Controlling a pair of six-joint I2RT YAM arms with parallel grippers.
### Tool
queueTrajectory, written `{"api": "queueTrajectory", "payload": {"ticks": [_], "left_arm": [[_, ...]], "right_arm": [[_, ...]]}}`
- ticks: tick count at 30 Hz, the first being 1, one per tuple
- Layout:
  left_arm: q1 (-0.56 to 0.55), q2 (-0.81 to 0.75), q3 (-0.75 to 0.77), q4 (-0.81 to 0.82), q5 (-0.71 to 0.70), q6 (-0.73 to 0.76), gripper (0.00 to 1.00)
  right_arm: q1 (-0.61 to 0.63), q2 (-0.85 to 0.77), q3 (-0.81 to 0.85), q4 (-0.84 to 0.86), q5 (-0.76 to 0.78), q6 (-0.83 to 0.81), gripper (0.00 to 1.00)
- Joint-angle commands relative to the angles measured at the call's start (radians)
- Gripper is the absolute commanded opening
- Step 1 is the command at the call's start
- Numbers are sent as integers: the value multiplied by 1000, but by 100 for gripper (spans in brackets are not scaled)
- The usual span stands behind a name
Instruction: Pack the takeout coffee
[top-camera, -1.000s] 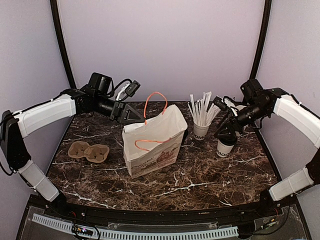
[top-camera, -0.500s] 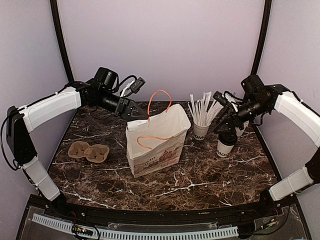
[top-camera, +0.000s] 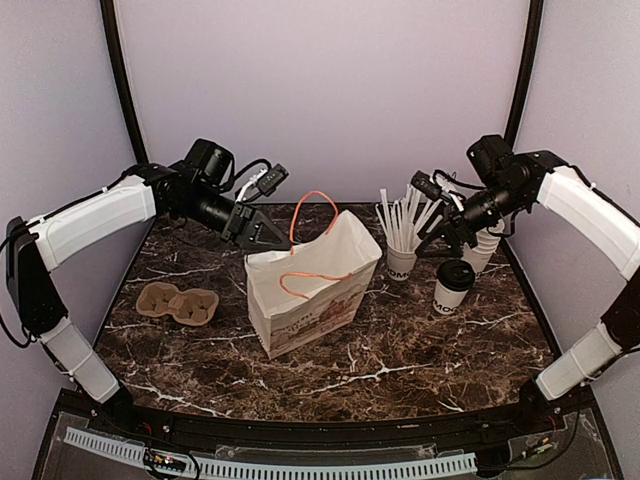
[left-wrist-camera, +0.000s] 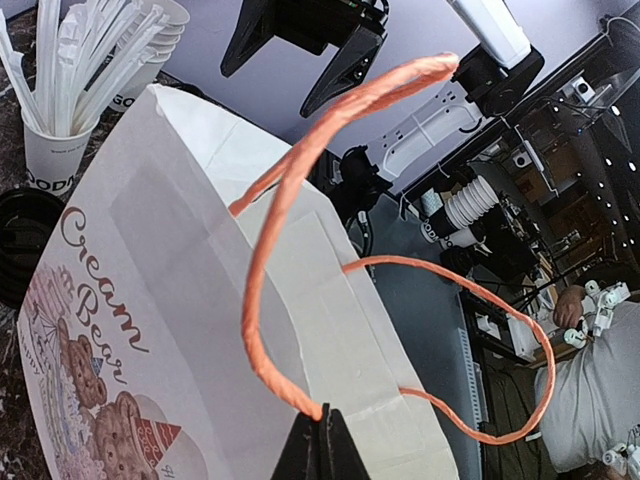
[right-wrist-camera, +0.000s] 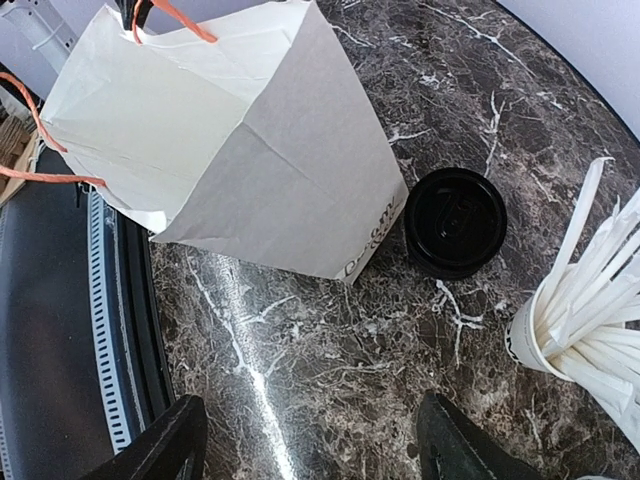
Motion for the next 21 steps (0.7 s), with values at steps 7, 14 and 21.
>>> {"api": "queueTrajectory", "payload": {"ticks": [7,14,21], "left_arm": [[-16,-100,-18,-157,-34,37,0],[-55,-105,39,-183,-19,13,0],[-111,-70,105,-253,-9,30,0]], "right_arm": [[28,8,53,-47,-8,-18,73],[28,5,85,-67,-24,-19,73],[27,-4,93,-71,-20,-18,73]]}}
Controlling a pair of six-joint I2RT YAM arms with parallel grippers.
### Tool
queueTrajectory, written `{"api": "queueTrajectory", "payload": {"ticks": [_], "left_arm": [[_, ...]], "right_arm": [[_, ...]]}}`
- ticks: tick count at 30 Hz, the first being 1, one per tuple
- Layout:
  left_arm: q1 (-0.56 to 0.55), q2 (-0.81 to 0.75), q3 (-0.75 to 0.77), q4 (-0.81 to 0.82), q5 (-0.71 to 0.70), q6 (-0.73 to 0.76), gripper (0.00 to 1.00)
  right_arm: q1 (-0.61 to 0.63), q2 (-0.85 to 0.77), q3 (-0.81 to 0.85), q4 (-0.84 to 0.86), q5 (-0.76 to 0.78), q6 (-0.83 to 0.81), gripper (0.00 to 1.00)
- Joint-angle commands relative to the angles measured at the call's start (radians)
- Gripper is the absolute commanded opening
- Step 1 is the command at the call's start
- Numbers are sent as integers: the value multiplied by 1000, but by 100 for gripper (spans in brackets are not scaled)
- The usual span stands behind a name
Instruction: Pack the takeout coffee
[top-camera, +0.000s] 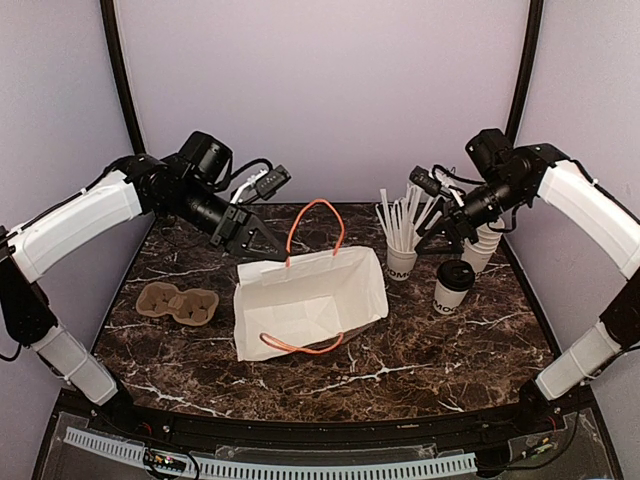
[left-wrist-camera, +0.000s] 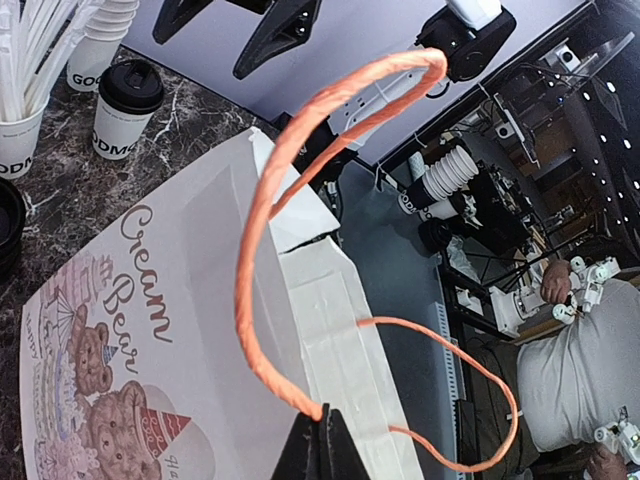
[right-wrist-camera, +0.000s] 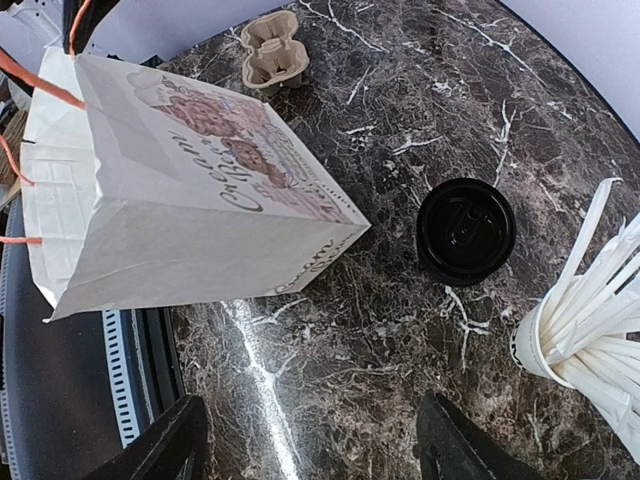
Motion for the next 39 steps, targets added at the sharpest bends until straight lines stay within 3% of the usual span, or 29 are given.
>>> {"api": "queueTrajectory", "payload": {"ticks": [1,12,13,17,18,23,29,33,35,37,39], "left_arm": [[-32,10,56,-70,38,20,0],[-32,184,142,-1,52,75,3],[-32,200,163,-7,44,83,6],[-32,243,238,-25,-137,106,37],[-33,226,251,-19,-173,97,47],[-32,52,218,77,-408,99,70],[-12,-186,67,131,-602,57,81],[28,-242,-65,121,-627,-3,81],[47,-266,-128,121,-621,-34,80],[70,-287,-184,122,-625,-75,79],[103,-306,-228,118,-640,-124,77]], "right_arm": [[6,-21,33,-13,-14,-9,73],[83,27,123,-27,30,-25,77],[97,34,135,-29,35,-31,78],[150,72,187,-30,59,-42,78],[164,84,199,-29,68,-45,79],[237,147,261,12,167,-26,78],[305,230,359,-4,195,-60,76],[347,284,410,-29,191,-77,71],[360,314,439,-48,183,-92,62],[369,338,466,-69,177,-103,48],[376,355,485,-89,175,-111,27]]}}
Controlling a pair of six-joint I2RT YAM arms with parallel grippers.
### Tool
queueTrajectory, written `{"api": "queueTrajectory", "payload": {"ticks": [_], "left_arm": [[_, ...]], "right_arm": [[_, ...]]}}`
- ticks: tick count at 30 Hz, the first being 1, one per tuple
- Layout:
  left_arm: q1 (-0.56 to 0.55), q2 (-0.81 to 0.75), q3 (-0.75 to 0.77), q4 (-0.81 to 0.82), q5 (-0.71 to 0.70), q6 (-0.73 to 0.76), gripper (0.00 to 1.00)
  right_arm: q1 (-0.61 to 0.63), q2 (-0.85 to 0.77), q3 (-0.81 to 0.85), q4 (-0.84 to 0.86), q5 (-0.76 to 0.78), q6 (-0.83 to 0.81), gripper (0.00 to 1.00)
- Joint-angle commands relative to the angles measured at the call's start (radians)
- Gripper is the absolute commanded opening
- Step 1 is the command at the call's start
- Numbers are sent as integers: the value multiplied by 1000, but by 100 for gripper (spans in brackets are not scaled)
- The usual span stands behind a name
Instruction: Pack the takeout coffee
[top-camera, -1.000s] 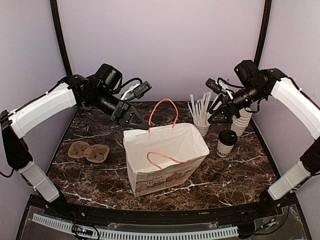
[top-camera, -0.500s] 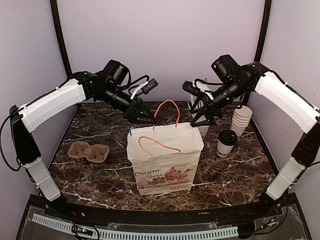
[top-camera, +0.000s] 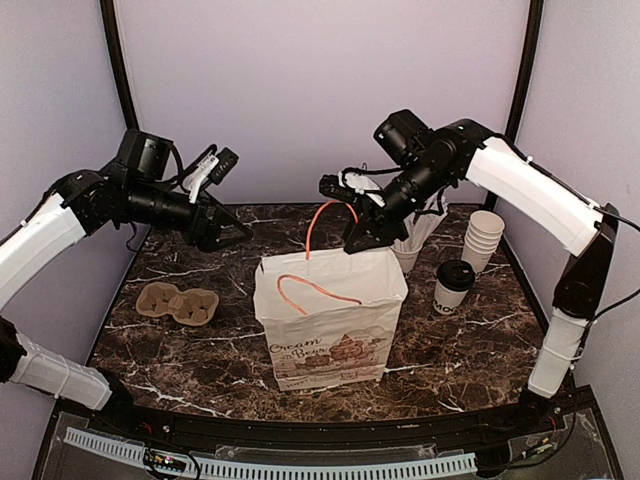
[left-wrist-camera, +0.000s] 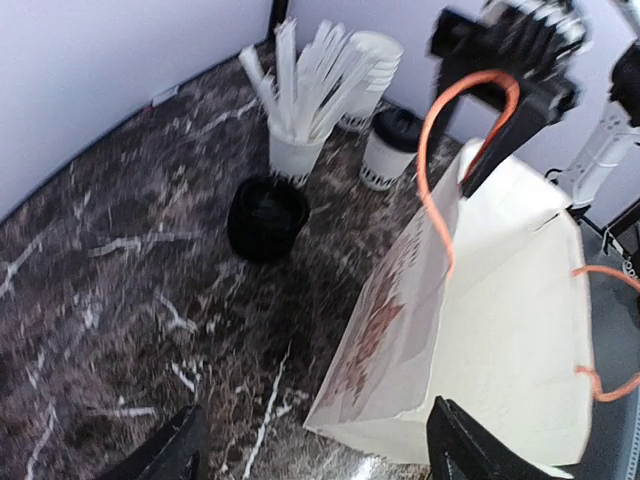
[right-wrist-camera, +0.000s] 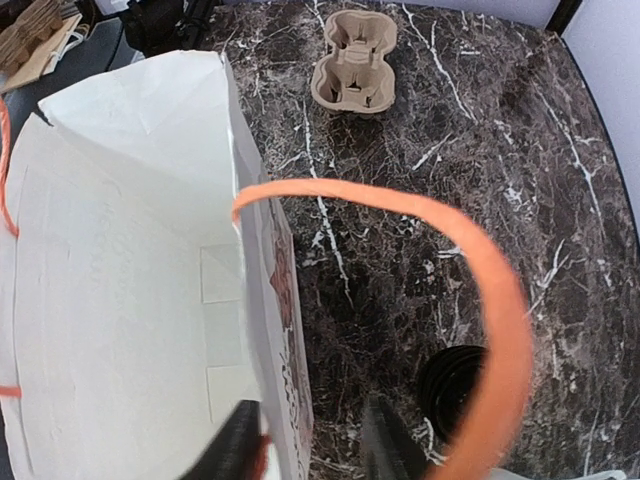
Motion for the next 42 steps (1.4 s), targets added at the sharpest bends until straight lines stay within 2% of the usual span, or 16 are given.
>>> {"api": "queueTrajectory", "payload": {"ticks": [1,3,8,14,17,22,24,26,28,30,31,33,35,42], "left_arm": [[68,-10,-109,-31,-67,-124,76],[98,-33,-143,-46,-121,-156,76],[158,-45,-198,-109,-241,-201,76],[221,24,-229,-200,-402,-220,71],[244,51,-241,-222,-424,-206,69],[308,89,-288,-230,-507,-200,60],[318,109,-313,-231,-548,-210,59],[323,132,-324,-235,-543,-218,59],[323,144,-331,-222,-431,-179,55],[322,144,-358,-186,-332,-176,47],[322,145,-369,-168,-297,-178,37],[322,170,-383,-140,-279,-182,25],[322,209,-383,-121,-291,-191,18],[322,360,-328,-35,-267,-169,7]], "right_arm": [[19,35,61,-53,-8,-29,19],[22,38,65,-62,-4,-31,10],[23,22,46,-59,8,-25,0],[24,-16,11,-42,28,-13,0],[23,-39,-11,-34,38,-11,0],[23,-68,-58,-10,43,-4,0],[23,-73,-71,-4,41,2,0],[23,-74,-73,-5,37,4,0],[24,-78,-77,-6,34,4,0],[23,-83,-85,0,33,6,0],[23,-85,-87,2,33,6,0],[23,-85,-88,3,32,6,0],[23,-84,-88,3,32,7,0],[23,-85,-99,4,35,6,0]]}}
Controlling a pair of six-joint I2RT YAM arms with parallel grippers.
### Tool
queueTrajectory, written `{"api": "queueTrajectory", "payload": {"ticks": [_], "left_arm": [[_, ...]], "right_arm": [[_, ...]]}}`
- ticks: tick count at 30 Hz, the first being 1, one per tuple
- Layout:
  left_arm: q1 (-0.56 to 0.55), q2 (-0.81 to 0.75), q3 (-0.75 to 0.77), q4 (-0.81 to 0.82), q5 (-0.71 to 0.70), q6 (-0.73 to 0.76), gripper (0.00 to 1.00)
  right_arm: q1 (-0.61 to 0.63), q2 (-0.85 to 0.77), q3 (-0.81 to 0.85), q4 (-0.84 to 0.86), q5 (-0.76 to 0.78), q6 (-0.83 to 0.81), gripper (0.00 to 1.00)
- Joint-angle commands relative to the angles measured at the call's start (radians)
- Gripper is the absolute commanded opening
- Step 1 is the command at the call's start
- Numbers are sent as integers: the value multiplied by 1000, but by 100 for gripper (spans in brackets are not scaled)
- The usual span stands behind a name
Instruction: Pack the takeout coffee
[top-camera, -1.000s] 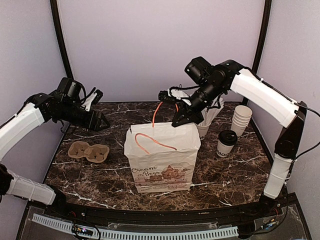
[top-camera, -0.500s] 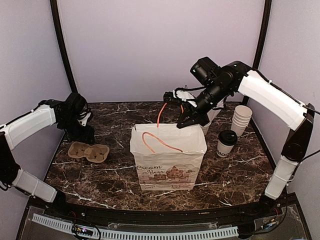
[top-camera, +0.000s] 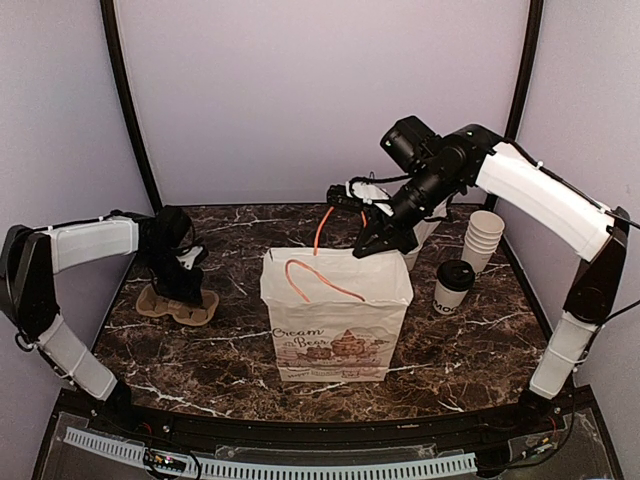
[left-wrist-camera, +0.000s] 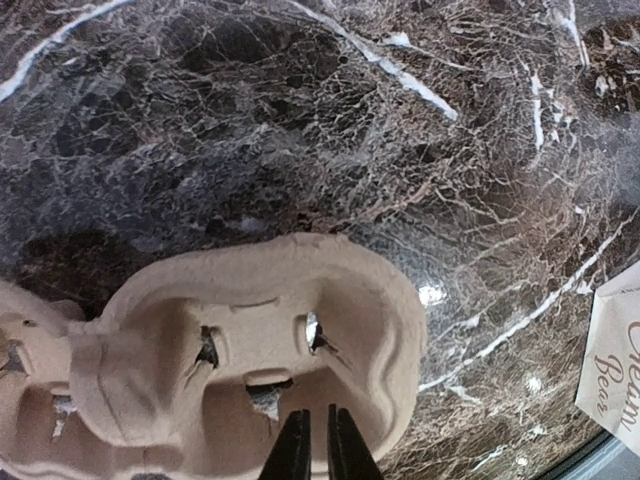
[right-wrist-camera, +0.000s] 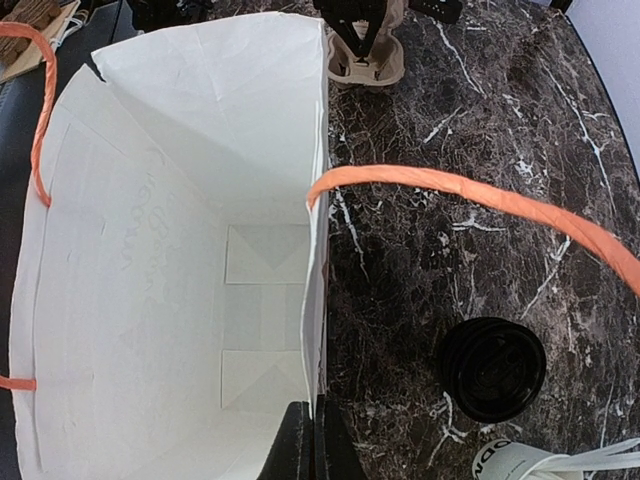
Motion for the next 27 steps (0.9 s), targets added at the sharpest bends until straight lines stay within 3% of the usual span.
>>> {"api": "queueTrajectory", "payload": {"ticks": [1,13,18,22,27], "left_arm": [[1,99,51,64,65,26,5],[25,374,388,107,80,88,7],[50,388,480,81,71,100,22],[50,218,402,123,74,195,38],[49,-55,63,297,5,408,57]], "right_arm": [[8,-33,-18,16,1,5,0],[8,-34,-32,23,17,10,0],[8,-26,-25,21,9,9,0],[8,-26,-27,19,4,8,0],[8,-28,-26,15,0,6,0]]}}
